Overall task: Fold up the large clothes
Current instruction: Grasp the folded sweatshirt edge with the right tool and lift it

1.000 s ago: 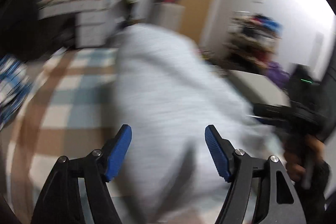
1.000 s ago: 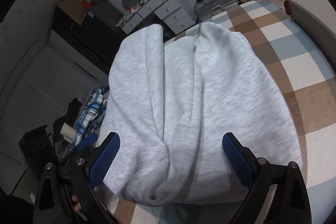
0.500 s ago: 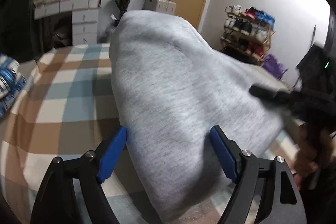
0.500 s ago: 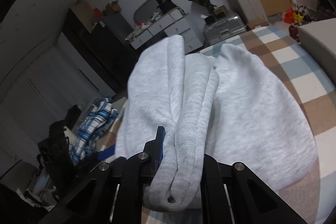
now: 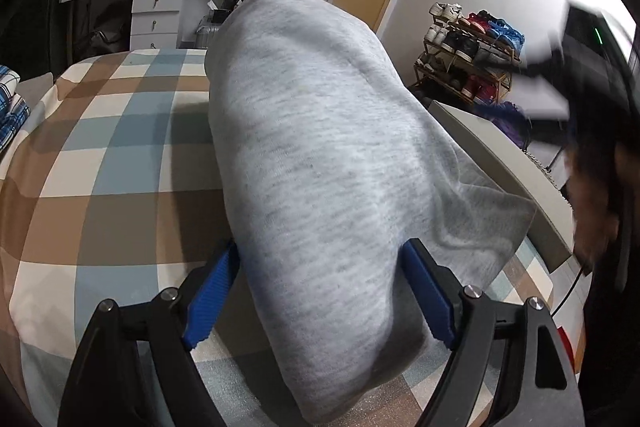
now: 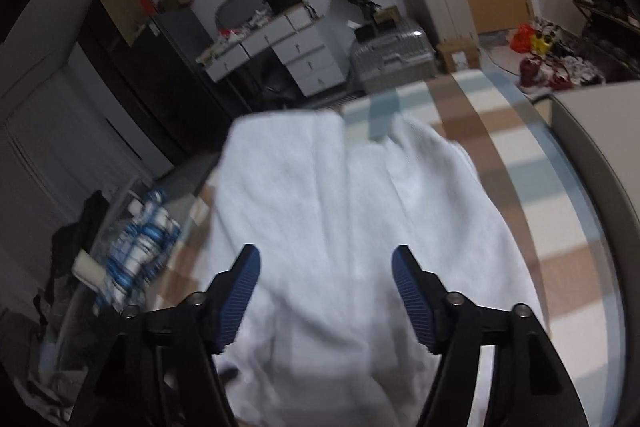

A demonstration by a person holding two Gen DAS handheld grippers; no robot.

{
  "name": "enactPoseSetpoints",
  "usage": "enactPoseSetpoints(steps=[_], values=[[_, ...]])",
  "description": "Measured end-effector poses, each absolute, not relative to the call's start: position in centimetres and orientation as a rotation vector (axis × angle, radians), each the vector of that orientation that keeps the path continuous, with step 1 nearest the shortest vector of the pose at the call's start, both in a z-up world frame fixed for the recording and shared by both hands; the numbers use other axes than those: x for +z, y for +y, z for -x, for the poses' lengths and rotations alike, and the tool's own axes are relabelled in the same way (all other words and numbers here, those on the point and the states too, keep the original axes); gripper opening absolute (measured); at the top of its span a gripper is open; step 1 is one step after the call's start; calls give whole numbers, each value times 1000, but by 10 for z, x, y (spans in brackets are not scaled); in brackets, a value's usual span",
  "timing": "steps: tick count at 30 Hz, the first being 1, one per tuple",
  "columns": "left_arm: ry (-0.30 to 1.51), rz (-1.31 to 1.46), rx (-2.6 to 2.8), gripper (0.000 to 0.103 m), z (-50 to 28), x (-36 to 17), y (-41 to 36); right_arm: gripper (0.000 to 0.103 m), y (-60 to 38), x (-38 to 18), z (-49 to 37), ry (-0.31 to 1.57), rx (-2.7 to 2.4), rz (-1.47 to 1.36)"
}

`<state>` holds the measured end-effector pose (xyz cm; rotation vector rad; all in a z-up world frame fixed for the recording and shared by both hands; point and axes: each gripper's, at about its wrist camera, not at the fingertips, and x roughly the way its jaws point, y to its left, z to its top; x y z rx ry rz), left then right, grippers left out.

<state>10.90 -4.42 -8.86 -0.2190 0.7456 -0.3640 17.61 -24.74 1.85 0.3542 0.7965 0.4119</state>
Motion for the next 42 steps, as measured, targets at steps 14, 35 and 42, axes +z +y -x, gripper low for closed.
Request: enactPoseSetpoints(steps=[14, 35, 42], values=[[765, 217, -350, 81, -104, -90, -47, 72, -217, -34, -288, 914, 550, -551], [750, 61, -370, 81, -98, -73, -61, 6, -200, -56, -284, 895, 340, -162], [622, 144, -322, 81, -120, -29, -18, 9, -223, -63, -293, 960, 395, -313]])
